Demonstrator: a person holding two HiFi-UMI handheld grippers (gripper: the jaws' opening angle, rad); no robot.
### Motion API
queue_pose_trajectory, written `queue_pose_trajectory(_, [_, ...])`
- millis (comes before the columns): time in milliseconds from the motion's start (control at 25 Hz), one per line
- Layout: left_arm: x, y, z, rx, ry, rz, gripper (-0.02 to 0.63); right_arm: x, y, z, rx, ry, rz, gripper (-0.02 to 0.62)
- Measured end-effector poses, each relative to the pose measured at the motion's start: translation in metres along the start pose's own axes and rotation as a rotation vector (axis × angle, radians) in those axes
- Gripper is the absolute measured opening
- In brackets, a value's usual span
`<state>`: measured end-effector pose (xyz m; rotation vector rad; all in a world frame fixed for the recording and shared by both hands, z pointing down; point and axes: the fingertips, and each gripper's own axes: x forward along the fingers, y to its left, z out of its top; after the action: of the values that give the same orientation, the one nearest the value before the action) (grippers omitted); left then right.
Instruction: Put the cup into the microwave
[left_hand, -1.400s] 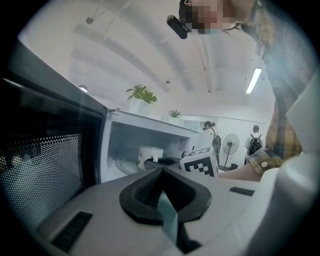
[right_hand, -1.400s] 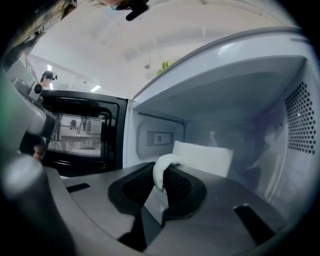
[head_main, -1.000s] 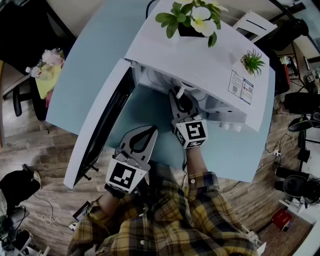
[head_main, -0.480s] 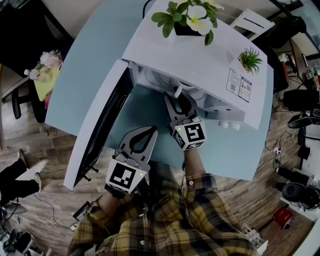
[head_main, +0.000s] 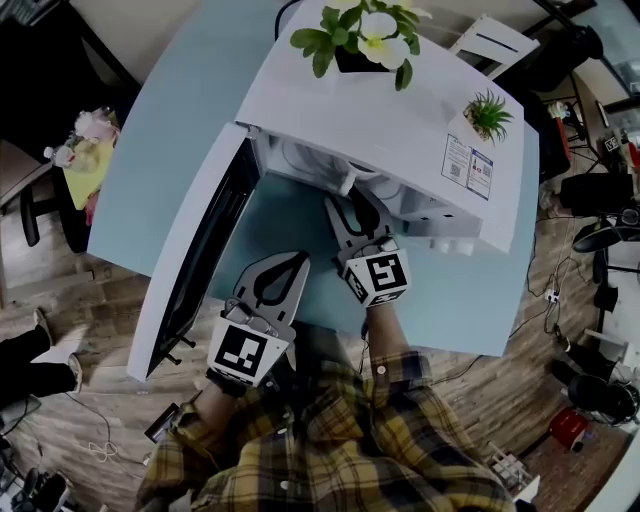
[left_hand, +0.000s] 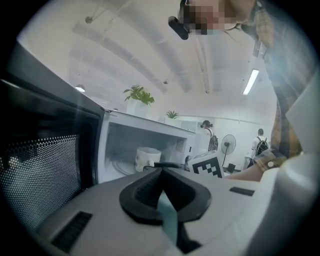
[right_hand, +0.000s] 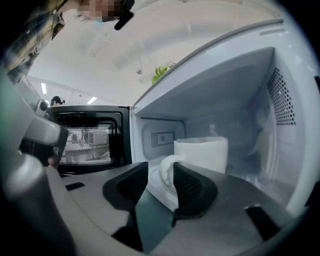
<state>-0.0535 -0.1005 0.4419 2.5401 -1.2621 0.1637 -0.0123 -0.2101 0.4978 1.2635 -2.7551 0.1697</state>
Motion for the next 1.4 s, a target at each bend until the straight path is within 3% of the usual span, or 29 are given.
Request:
queue_pose_trajectory(600, [-0.003,-0.003,0.029,0.043,-0.045,-0.013,-0.008,-0.040,-0.011,0.035,0.017,-0.030,-0.051,0.140])
queue_pose_trajectory(960, [-0.004,-0.008,0.058,0.080,-0.115,-0.018,-0.008,-0.073,-0.013,0.070,0.046,-0.069,-0.073,0.140])
queue_pose_trajectory(1400, [0.000,-0.025,0.089,0.108,-0.153,-0.050,-0.008,-0.123,-0.008,0.133,-0.042,-0.118,-0.036,0.135])
